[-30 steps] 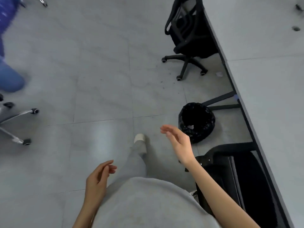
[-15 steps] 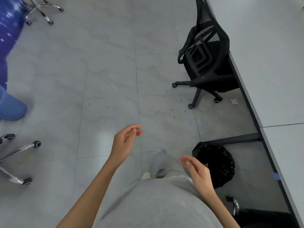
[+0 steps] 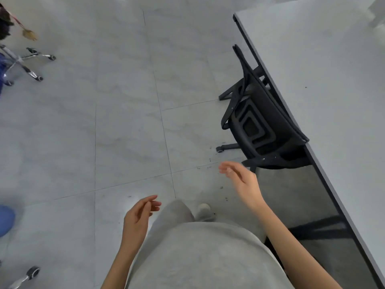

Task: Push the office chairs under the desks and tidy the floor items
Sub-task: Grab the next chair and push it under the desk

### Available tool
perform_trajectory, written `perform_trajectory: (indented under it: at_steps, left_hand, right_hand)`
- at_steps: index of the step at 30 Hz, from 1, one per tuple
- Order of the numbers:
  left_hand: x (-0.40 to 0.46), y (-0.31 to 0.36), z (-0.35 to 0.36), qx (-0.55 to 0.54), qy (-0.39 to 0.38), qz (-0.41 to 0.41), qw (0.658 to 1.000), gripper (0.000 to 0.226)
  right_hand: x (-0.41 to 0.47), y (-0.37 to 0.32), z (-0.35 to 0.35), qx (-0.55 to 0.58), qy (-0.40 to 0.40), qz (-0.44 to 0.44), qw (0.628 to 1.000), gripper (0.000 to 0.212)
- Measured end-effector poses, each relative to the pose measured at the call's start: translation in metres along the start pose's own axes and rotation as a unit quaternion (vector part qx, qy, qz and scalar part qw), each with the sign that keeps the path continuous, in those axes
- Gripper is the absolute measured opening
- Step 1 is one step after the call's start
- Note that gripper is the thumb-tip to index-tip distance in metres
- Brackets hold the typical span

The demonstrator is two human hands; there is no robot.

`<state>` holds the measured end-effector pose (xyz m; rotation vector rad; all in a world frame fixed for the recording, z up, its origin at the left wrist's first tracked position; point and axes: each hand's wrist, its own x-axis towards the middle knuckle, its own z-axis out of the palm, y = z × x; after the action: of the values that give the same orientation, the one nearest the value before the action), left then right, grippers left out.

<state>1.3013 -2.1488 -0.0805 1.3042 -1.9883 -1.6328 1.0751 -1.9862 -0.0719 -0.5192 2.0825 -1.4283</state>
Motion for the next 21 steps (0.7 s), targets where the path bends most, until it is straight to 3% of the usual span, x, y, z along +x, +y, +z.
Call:
perform_trajectory:
  at_steps: [6, 11, 14, 17, 21]
  left_hand:
    - [0.138, 0.049, -0.011, 0.01, -0.031, 0.018, 0.999, 0.032]
    - [0.278, 0.106, 0.0, 0.061, -0.183, 0.085, 0.978, 0.024]
    - [0.35, 0.153, 0.023, 0.111, -0.303, 0.15, 0.935, 0.024]
    - [0.398, 0.206, 0.063, 0.166, -0.41, 0.23, 0.867, 0.023]
    - [0.429, 0.259, 0.129, 0.193, -0.489, 0.334, 0.782, 0.028]
  right_hand:
    - [0.135, -0.048, 0.02, 0.029, 0.061, -0.006, 0.998, 0.024]
    - [0.189, -0.047, 0.041, 0.049, 0.173, 0.064, 0.982, 0.025]
    - [0.196, -0.051, 0.055, 0.069, 0.265, 0.122, 0.954, 0.025]
    - [0.198, -0.056, 0.066, 0.068, 0.35, 0.162, 0.92, 0.026]
    - [0.194, -0.063, 0.07, 0.071, 0.449, 0.193, 0.87, 0.028]
